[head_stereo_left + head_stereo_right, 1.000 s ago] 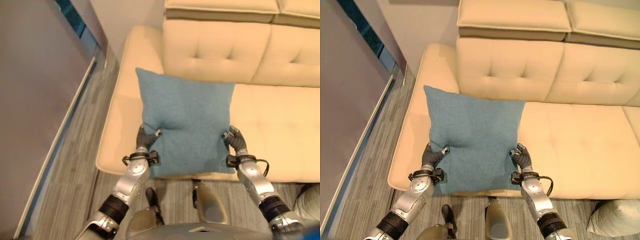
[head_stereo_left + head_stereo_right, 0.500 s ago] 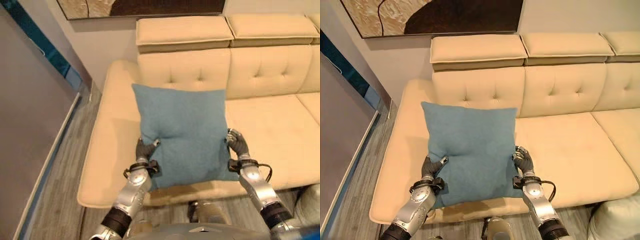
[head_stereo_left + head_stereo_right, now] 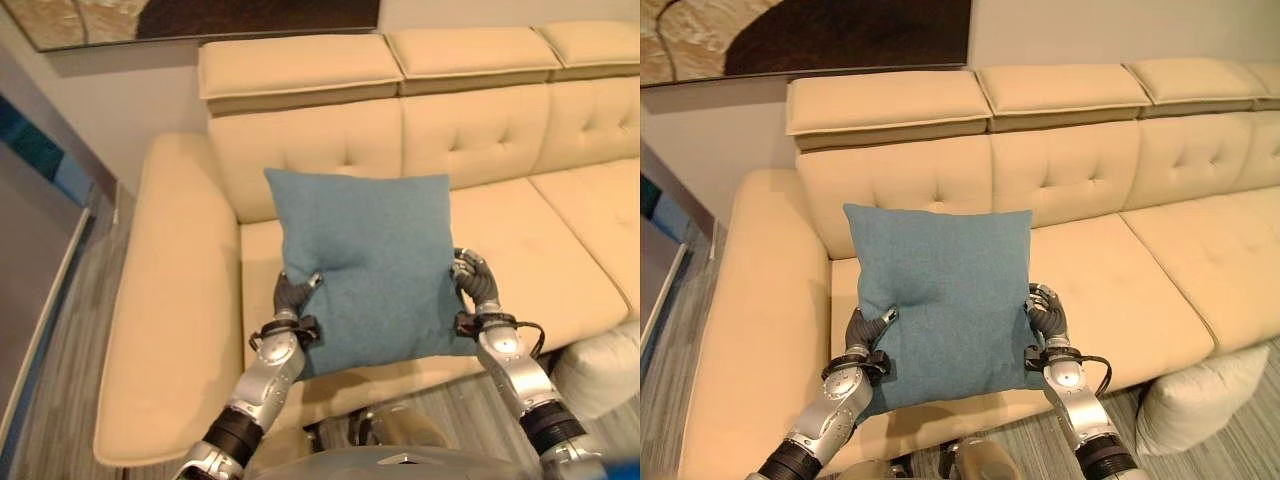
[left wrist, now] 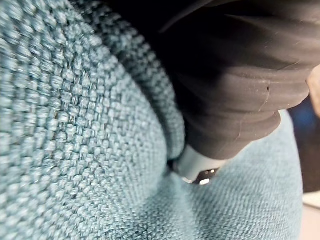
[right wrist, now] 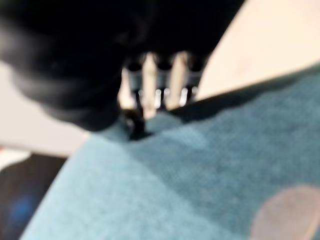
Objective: Pick up all the scattered cushions and arrange them neatly on the sofa.
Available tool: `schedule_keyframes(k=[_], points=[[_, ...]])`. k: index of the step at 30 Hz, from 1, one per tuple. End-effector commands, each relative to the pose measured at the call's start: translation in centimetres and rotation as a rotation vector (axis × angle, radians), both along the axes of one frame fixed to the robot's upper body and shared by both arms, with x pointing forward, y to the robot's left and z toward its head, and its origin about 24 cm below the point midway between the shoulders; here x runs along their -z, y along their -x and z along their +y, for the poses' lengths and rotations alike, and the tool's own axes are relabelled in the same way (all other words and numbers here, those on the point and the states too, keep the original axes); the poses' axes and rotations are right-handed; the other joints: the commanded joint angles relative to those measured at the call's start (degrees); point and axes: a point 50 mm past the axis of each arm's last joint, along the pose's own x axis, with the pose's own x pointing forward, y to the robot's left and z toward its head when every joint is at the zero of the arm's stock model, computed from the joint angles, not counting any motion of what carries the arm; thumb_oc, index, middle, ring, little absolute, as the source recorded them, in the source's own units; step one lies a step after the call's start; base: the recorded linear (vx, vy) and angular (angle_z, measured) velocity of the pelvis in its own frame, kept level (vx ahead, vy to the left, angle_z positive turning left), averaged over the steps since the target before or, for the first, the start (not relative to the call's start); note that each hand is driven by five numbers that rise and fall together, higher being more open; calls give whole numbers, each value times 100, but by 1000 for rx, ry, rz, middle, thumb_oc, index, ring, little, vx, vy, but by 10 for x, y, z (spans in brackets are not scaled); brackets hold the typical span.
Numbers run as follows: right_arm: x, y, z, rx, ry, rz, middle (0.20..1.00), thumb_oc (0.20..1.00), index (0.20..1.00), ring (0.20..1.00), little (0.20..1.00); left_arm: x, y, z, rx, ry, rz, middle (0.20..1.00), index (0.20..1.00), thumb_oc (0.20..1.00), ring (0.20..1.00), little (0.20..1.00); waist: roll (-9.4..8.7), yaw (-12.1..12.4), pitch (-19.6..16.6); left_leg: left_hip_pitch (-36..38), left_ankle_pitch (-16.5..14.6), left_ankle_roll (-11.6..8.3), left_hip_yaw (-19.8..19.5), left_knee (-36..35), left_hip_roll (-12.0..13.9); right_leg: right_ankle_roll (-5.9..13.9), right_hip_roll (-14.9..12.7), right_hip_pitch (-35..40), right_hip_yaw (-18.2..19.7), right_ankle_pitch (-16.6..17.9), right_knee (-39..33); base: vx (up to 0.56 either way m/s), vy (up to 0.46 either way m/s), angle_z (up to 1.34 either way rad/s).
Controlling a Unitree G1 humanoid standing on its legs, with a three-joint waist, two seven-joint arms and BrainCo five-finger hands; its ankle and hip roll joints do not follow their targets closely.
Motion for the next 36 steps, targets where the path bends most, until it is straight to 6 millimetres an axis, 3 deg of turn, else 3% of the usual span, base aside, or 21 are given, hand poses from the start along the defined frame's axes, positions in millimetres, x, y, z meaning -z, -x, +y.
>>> schedule_keyframes(k=[1,3,7,9,12,14,16,17,19,21,23,24,25,26,28,30,31,32,35,36], points=[[-47,-24,33,-130,-36,-246,200,200,200,200,200,-58,-23,-32,99,68,-290,200,200,200,200,200,-65,248,-129,269,-230,-478,83,230,72,552,-801,482,314,253,-1,18,-110,21],[-49,-25,34,-134,-35,-254,200,200,200,200,200,-59,-25,-30,102,57,-295,200,200,200,200,200,-83,296,-174,300,-277,-489,107,219,140,609,-1043,512,234,433,-120,25,-121,-2],[-50,-26,35,-145,-33,-252,200,200,200,200,200,-57,-25,-27,94,45,-284,200,200,200,200,200,-149,340,-253,381,-276,-567,145,221,225,756,-1265,715,174,694,-560,41,-164,-1],[-50,-27,36,-154,-30,-248,200,200,200,200,200,-57,-25,-25,86,46,-282,200,200,200,200,200,-169,379,-280,394,-263,-596,183,219,260,757,-1274,825,76,652,-729,10,-165,3],[-49,-26,37,-172,-8,-238,200,200,200,200,200,-52,-22,-19,69,64,-264,200,200,200,200,200,-200,473,-336,338,-115,-778,134,348,480,601,-983,1033,79,290,-940,0,-262,-17],[-49,-26,36,-171,-4,-239,200,200,200,200,200,-52,-21,-20,73,79,-264,200,200,200,200,200,-193,475,-322,294,-50,-833,58,439,547,522,-906,1065,49,224,-955,-7,-163,-11],[-53,-25,27,-145,5,-256,200,200,200,200,200,-54,-21,-28,109,101,-269,200,200,200,200,200,-263,417,-211,-43,309,-1044,34,962,912,293,-696,1192,-219,74,-1025,-83,-334,30],[-53,-25,25,-138,5,-259,200,200,200,200,200,-53,-21,-29,115,106,-267,200,200,200,200,200,-285,417,-190,-89,333,-1039,55,1057,942,261,-668,1235,-285,53,-1054,-66,-333,74],[-53,-24,24,-135,0,-256,200,200,200,200,200,-51,-20,-31,119,111,-257,200,200,200,200,200,-292,382,-202,-115,302,-1027,110,1072,944,242,-642,1304,-383,23,-1095,8,-112,71],[-50,-20,18,-112,0,-245,200,200,200,200,200,-51,-20,-37,149,105,-251,200,200,200,200,200,-294,308,-200,-367,485,-979,566,852,901,240,-632,1464,-645,-5,-1202,45,-80,76],[-50,-19,16,-103,1,-246,200,200,200,200,200,-53,-21,-39,158,100,-256,200,200,200,200,200,-292,280,-187,-422,507,-953,739,801,883,250,-644,1491,-719,-12,-1211,43,1,83],[-49,-19,18,-107,3,-245,200,200,200,200,200,-52,-21,-38,153,92,-256,200,200,200,200,200,-260,279,-227,-369,356,-872,628,683,715,301,-665,1486,-724,-82,-1146,16,49,52],[-49,-19,18,-107,3,-245,200,200,200,200,200,-52,-21,-38,153,92,-255,200,200,200,200,200,-262,277,-225,-365,355,-870,627,680,711,303,-670,1487,-726,-88,-1139,175,111,10],[-47,-19,22,-113,-1,-241,200,200,200,200,200,-52,-21,-36,145,87,-255,200,200,200,200,200,-250,363,-241,-349,203,-810,334,661,525,378,-762,1481,-655,-108,-941,155,108,-22],[-47,-18,21,-106,-7,-238,200,200,200,200,200,-52,-21,-34,141,84,-252,200,200,200,200,200,-245,352,-240,-275,140,-747,386,587,495,430,-839,1454,-654,-99,-721,118,109,-27],[-47,-20,27,-115,-16,-239,200,200,200,200,200,-51,-19,-29,135,61,-258,200,200,200,200,200,-220,381,-221,-84,13,-555,419,389,334,674,-1124,1132,-546,234,10,101,177,-5],[-47,-20,27,-115,-17,-239,200,200,200,200,200,-51,-19,-29,135,61,-258,200,200,200,200,200,-224,389,-224,-82,16,-553,428,381,328,676,-1130,1120,-535,228,23,110,198,-16],[-46,-21,29,-115,-16,-237,200,200,200,200,200,-53,-21,-27,137,33,-268,200,200,200,200,200,-182,334,-173,-36,4,-473,334,321,289,688,-1065,801,-204,229,518,68,119,-17],[-47,-22,34,-125,-25,-243,200,200,200,200,200,-54,-23,-25,121,14,-275,200,200,200,200,200,-166,342,-167,84,-39,-454,350,203,243,631,-1091,677,-145,190,346,66,61,-2],[-49,-25,36,-133,-21,-248,200,200,200,200,200,-56,-25,-21,109,2,-285,200,200,200,200,200,-121,367,-200,156,-3,-481,330,-8,242,590,-1048,558,-117,218,-104,86,22,-16]])
